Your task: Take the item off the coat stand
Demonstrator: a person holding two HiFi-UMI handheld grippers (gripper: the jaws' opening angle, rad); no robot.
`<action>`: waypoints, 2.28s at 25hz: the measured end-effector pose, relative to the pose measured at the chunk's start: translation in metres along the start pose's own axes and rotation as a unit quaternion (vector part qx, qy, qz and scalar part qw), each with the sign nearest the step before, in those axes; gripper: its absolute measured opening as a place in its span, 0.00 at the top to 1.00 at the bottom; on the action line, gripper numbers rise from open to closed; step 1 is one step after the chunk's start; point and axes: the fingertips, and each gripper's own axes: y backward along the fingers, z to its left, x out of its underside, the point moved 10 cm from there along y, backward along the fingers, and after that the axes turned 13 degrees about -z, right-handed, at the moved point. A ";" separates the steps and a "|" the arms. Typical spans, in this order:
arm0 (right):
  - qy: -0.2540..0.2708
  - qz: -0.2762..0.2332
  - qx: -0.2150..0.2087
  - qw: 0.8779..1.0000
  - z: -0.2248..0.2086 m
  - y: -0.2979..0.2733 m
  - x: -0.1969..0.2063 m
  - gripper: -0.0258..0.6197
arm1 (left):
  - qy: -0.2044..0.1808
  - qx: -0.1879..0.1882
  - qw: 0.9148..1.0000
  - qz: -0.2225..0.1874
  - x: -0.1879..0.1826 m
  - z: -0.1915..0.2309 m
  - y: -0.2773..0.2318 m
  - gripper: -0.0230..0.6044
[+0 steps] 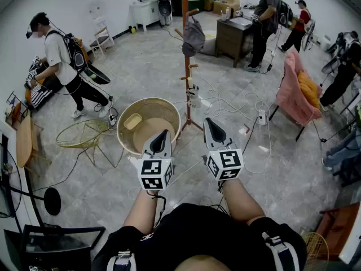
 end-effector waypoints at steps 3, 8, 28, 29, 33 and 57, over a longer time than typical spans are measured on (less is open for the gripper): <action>-0.011 -0.010 0.011 1.000 -0.011 0.005 0.003 0.93 | 0.001 0.001 1.000 0.004 0.007 -0.007 -0.006 0.94; -0.009 -0.009 0.012 1.000 -0.030 0.002 0.003 0.93 | 0.001 0.004 1.000 0.001 0.008 -0.018 -0.026 0.94; -0.016 -0.021 0.003 1.000 -0.186 -0.032 0.010 0.93 | -0.017 0.008 1.000 -0.007 0.021 -0.105 -0.165 0.94; -0.016 -0.021 0.004 1.000 -0.189 -0.034 0.011 0.93 | -0.017 0.009 1.000 -0.006 0.022 -0.106 -0.169 0.94; -0.013 -0.021 0.002 1.000 -0.210 -0.054 0.017 0.93 | -0.015 0.009 1.000 -0.011 0.025 -0.105 -0.199 0.94; 0.005 -0.030 -0.035 0.999 -0.321 -0.268 0.088 0.93 | 0.011 -0.022 0.999 -0.028 0.065 -0.011 -0.425 0.94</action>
